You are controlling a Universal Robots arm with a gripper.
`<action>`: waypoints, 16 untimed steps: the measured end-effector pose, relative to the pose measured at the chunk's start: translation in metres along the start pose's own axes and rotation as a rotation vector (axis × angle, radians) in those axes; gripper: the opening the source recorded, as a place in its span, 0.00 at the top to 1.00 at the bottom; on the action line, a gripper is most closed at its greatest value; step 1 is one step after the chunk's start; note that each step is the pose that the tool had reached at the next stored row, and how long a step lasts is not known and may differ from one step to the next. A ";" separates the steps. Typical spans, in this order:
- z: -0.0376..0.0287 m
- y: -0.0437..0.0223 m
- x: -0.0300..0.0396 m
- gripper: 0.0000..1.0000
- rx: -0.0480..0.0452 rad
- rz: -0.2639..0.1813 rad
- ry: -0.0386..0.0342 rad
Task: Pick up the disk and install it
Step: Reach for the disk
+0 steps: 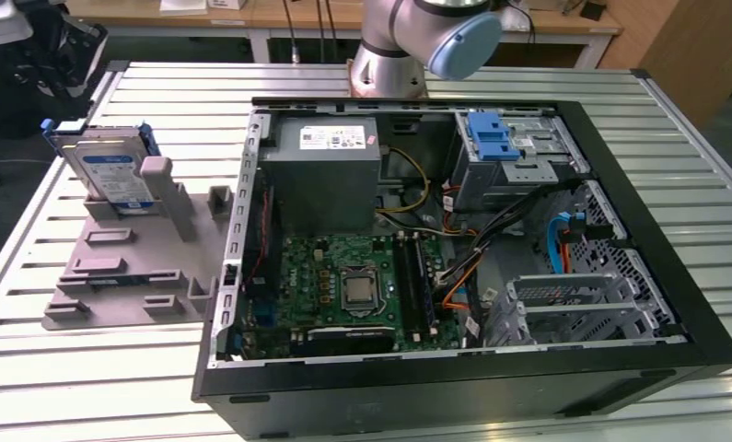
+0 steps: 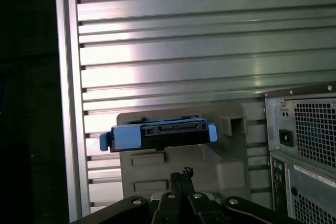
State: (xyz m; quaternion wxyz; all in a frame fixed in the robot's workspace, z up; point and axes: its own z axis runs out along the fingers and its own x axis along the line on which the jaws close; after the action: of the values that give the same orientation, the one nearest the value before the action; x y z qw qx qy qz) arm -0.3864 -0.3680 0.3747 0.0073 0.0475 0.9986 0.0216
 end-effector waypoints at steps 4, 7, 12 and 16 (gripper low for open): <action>0.0003 -0.0005 0.0053 0.89 0.0000 0.001 0.0000; 0.0006 -0.0009 0.0100 0.89 0.0000 0.001 -0.0002; 0.0008 -0.0015 0.0163 0.89 0.0000 0.002 -0.0001; 0.0011 -0.0013 0.0218 0.89 0.0000 0.003 -0.0002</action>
State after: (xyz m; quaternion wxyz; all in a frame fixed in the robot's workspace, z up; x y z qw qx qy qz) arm -0.4082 -0.3672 0.3732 0.0074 0.0488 0.9985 0.0216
